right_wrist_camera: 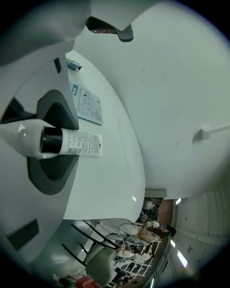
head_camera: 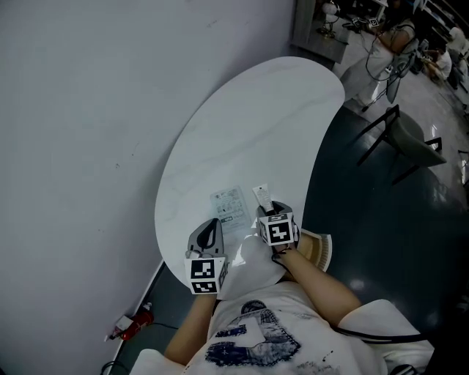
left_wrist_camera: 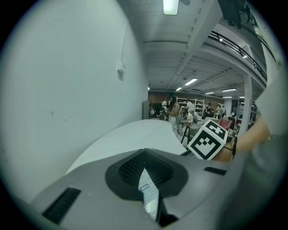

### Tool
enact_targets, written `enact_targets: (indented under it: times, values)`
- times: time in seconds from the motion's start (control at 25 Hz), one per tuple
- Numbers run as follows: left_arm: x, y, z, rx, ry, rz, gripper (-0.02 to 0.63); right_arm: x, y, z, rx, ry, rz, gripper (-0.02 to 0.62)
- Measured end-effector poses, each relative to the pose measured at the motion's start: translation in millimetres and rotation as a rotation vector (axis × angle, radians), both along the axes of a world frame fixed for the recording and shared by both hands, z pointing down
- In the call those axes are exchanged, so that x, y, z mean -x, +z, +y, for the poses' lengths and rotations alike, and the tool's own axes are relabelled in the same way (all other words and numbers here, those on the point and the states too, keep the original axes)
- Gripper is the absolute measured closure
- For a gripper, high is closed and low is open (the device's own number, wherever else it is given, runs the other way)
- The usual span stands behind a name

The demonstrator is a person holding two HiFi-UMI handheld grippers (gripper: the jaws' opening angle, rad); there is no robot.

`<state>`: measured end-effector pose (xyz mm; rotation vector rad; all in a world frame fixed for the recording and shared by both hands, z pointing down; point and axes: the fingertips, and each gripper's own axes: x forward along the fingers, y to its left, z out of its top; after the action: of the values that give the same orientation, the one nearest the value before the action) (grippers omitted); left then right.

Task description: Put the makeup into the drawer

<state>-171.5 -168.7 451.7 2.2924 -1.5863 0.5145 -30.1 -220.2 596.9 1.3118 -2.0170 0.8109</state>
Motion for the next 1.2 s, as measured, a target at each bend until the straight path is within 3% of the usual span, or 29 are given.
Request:
enact_targets:
  times: [0.76,1.2]
  values:
    - [34.0,-41.3,87.0,-0.075,0.159,0.018,0.558,20.7,-93.6,118.2,-0.151,0.166,-0.035,0.410]
    - [43.5,-46.0,141.8,-0.083,0.278,0.041,0.558,35.8,-121.3,196.6,-0.201,0.269,-0.023,0.410]
